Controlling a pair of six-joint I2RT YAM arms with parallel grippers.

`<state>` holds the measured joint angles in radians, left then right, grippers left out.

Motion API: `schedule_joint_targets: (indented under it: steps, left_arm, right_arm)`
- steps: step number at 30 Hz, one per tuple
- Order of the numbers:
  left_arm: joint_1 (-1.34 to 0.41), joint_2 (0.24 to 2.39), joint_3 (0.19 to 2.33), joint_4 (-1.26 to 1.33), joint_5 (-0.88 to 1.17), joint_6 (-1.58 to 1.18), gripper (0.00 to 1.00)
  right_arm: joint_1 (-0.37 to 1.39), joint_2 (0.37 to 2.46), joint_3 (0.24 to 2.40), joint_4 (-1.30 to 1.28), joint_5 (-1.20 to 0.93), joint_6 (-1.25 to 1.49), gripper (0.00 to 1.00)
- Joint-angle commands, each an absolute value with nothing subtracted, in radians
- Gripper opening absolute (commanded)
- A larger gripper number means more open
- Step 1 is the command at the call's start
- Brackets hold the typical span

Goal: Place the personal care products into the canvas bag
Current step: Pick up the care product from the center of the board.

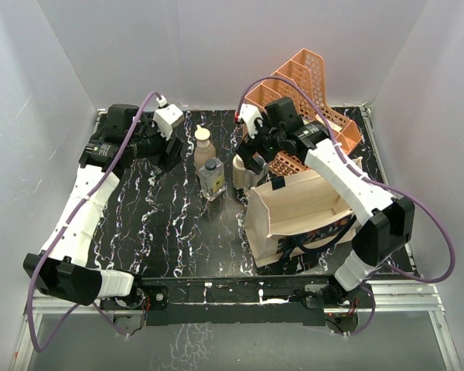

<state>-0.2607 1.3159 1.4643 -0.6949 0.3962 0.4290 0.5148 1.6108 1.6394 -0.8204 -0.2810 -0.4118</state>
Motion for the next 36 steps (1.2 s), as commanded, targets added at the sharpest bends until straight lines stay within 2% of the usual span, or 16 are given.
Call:
schedule_joint_targets:
  steps: [1,16,28,33,36]
  left_arm:
    - [-0.236,1.282,1.466,-0.695,0.396,0.411,0.69]
    - [-0.229,1.31,1.458,-0.703,0.392,0.427,0.7]
    - [-0.217,1.307,1.451,-0.697,0.396,0.421,0.72]
    - [-0.21,1.3,1.449,-0.697,0.406,0.418,0.72]
    - [-0.206,1.295,1.443,-0.695,0.414,0.418,0.72]
  right_arm:
    - [0.546,1.644,1.678,-0.755,-0.144,-0.395,0.99]
    - [0.566,1.735,1.641,-0.759,-0.041,-0.367,0.99]
    - [0.565,1.769,1.589,-0.798,-0.099,-0.352,0.99]
    - [0.561,1.774,1.577,-0.806,-0.13,-0.346,0.95]
    - [0.554,1.777,1.575,-0.806,-0.154,-0.343,0.87]
